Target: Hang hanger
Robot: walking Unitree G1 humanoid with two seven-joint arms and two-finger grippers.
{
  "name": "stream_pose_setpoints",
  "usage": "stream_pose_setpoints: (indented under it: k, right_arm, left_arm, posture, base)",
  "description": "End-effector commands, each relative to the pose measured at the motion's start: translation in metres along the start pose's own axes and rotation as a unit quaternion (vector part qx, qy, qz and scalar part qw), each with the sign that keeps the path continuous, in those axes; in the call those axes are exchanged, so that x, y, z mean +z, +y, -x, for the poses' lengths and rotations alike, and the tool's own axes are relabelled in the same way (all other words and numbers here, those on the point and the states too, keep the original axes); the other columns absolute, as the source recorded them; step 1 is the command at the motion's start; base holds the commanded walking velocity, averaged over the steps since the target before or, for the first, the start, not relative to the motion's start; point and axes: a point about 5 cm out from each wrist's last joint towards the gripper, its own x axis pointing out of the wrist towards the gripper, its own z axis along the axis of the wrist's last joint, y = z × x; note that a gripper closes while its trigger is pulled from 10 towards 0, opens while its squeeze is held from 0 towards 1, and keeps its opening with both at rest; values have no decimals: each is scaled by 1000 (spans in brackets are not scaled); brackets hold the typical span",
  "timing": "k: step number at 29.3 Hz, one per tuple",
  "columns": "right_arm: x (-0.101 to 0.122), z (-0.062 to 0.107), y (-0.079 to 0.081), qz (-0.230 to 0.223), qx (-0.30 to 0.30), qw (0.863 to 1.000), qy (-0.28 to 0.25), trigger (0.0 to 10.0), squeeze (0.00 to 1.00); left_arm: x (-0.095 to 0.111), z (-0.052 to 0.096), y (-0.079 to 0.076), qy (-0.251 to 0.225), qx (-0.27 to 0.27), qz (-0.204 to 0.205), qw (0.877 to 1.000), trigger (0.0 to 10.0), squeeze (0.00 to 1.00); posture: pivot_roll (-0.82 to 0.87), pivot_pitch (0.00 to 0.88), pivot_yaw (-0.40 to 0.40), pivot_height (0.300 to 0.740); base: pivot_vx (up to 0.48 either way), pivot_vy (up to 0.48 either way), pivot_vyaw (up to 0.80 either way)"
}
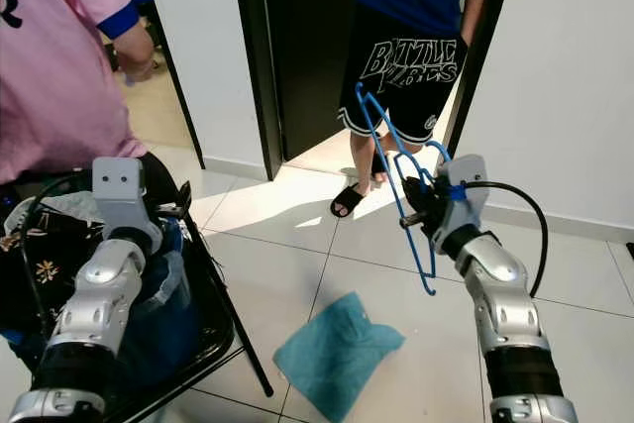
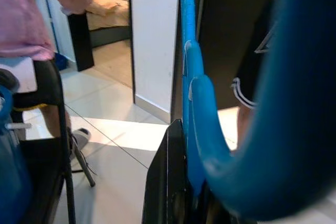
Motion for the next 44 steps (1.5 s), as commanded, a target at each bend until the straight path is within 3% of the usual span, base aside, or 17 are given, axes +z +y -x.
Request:
stream_pose_setpoints:
  k: [1, 27, 32, 38, 44]
  right_arm:
    - [3, -4, 3, -1, 3, 1000, -1, 10000, 0]
    - [2, -4, -2, 3, -23, 1000, 9, 10000, 0]
    - [-1, -4, -4, 5, -39, 999, 13, 10000, 0]
    - [-2, -6, -5, 7, -55, 998, 20, 10000, 0]
    - [-1, -5, -6, 8, -58, 998, 18, 10000, 0]
  left_arm:
    - [0, 0, 8, 4, 12, -9, 1000, 10000, 0]
    - [4, -1, -1, -10, -41, 12, 999, 10000, 0]
    - [2, 1, -7, -3, -56, 9, 998, 10000, 0]
    - [5, 1, -7, -10, -54, 25, 998, 10000, 0]
    - [11, 3, -16, -27, -100, 42, 994, 10000, 0]
  posture:
    - [29, 29, -22, 740]
    - [26, 11, -15, 740]
    - [26, 0, -17, 740]
    - [33, 3, -13, 740]
    - [28, 20, -16, 740]
  base:
    - [0, 0, 800]
    - [0, 0, 800]
    - [0, -480, 0]
    - [0, 0, 0]
    - [0, 0, 0]
